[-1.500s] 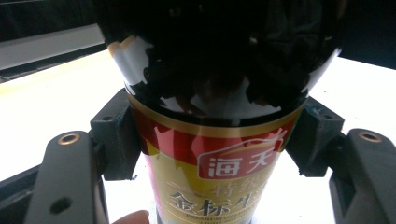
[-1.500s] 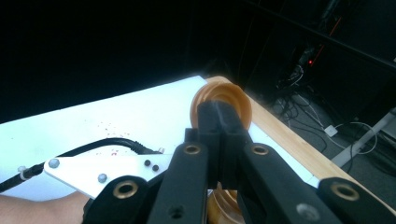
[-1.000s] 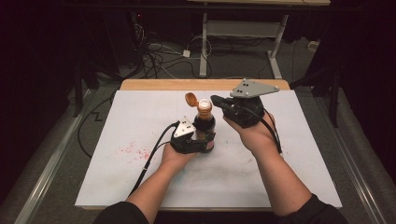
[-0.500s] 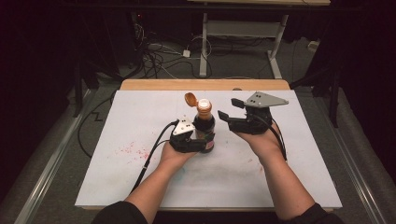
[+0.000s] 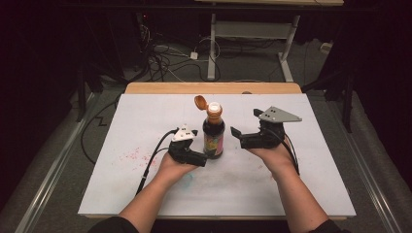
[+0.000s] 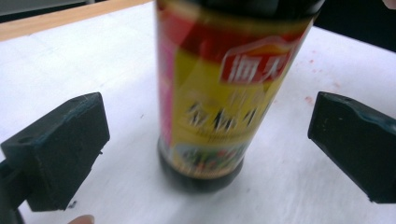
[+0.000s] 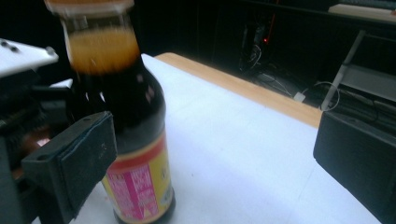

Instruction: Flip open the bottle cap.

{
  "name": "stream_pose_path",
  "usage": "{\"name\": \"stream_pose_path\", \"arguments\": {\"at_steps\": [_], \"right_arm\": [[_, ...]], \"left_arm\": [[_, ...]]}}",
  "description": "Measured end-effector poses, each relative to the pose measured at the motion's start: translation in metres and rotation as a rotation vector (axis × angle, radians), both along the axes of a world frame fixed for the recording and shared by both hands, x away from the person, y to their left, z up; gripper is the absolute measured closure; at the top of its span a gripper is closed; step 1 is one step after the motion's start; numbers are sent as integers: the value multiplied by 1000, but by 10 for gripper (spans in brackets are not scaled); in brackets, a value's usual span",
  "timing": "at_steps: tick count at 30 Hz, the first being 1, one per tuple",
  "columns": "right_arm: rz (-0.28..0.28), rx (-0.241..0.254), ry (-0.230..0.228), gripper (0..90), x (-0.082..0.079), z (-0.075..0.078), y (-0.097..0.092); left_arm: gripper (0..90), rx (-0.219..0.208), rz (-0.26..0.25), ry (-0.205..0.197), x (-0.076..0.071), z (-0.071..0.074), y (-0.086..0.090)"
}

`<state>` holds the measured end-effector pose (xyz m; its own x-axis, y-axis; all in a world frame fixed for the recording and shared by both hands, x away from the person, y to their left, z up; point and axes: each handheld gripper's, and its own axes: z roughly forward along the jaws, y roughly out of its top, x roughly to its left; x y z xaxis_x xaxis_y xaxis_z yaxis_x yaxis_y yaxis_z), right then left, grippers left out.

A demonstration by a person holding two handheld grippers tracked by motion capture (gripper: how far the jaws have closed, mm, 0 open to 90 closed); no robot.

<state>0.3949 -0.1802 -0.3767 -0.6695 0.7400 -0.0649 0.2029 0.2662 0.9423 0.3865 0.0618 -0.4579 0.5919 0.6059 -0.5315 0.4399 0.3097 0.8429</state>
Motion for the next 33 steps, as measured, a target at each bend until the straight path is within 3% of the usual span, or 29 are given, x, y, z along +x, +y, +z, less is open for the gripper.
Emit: {"name": "stream_pose_path", "arguments": {"at_steps": [7,11,16,20,23,33], "right_arm": [[-23,-6,54,4,1,-35,-9],[-37,-11,66,4,-2,-55,-15],[-67,-25,91,4,-7,-77,-27],[-89,-26,91,4,-15,-87,-36],[-102,-30,78,4,-21,-92,-43],[-158,-26,76,4,-46,-100,-76]], "left_arm": [[0,16,14,-8,-7,-12,19],[0,53,31,6,-12,-21,31],[0,69,50,24,-16,-26,46],[0,88,67,37,-20,-32,59],[0,103,87,20,-25,-32,66],[0,79,148,16,-45,-30,97]]}}
